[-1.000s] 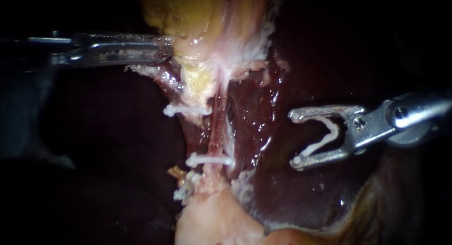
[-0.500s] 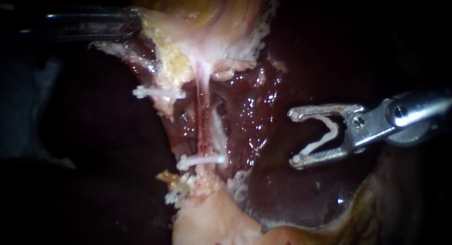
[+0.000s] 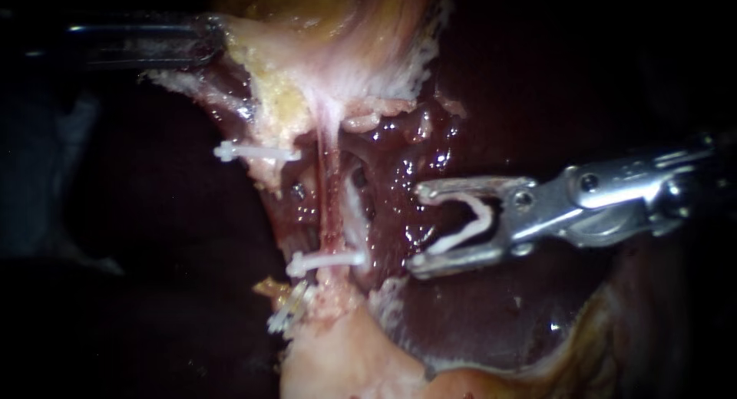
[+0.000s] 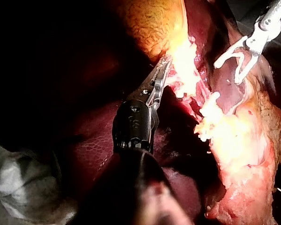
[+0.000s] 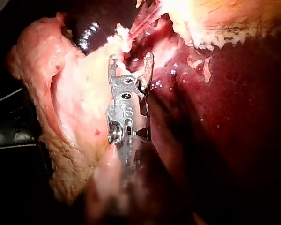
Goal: Clipping second clip right tube
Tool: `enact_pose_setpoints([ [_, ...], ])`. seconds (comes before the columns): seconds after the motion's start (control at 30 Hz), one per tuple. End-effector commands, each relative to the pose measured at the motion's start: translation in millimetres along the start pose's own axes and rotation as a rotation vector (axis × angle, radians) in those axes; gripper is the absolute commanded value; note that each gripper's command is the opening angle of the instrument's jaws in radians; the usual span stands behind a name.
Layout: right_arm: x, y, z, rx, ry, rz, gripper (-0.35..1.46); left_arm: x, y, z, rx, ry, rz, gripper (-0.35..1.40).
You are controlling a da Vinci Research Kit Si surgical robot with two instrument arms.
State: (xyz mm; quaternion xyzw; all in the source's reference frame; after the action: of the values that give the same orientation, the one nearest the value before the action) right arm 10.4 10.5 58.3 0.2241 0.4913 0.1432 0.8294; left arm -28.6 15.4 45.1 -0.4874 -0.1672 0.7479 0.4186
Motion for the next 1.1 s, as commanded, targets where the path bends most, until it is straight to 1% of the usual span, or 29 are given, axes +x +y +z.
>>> enact_pose_setpoints([
  [0.03, -0.1, 0.1, 0.7, 0.003, -0.001, 0.014, 0.5, 0.0, 0.0, 0.1, 0.001, 0.0, 0.001, -0.35],
  [0.17, -1.0, 0.4, 3.5, 0.011, 0.0, 0.036, 0.5, -0.2, 0.1, 0.2, 0.002, 0.001, 0.001, -0.35],
  [0.33, -2.5, 1.1, 6.6, 0.024, 0.005, 0.067, 0.5, -0.2, 0.1, 0.2, 0.002, 0.001, 0.002, -0.35],
  [0.37, -2.8, 1.3, 7.0, 0.028, 0.011, 0.071, 0.5, -0.3, 0.1, 0.2, 0.002, 0.001, 0.002, -0.35],
  [0.47, -3.2, 1.8, 8.3, 0.043, 0.046, 0.086, 0.5, -0.3, 0.1, 0.2, 0.002, 0.001, 0.002, -0.35],
  [0.6, -3.1, 2.2, 9.6, 0.076, 0.092, 0.126, 0.5, -0.3, 0.1, 0.3, 0.003, 0.001, 0.002, -0.35],
  [0.63, -3.0, 2.2, 9.9, 0.09, 0.109, 0.128, 0.5, -0.3, 0.1, 0.3, 0.003, 0.001, 0.002, -0.35],
  [0.77, -2.6, 1.9, 10.5, 0.13, 0.152, 0.154, 0.5, -0.3, 0.1, 0.3, 0.003, 0.001, 0.002, -0.35],
  [0.83, -2.4, 1.6, 10.8, 0.148, 0.162, 0.164, 0.49, -0.3, 0.1, 0.3, 0.003, 0.001, 0.002, -0.35],
  [0.93, -2.1, 1.4, 11.1, 0.172, 0.162, 0.167, 0.49, -0.3, 0.1, 0.3, 0.003, 0.001, 0.002, -0.35],
  [1.1, -1.9, 1.0, 11.2, 0.182, 0.17, 0.162, 0.49, -0.3, 0.1, 0.3, 0.003, 0.001, 0.002, -0.35],
])
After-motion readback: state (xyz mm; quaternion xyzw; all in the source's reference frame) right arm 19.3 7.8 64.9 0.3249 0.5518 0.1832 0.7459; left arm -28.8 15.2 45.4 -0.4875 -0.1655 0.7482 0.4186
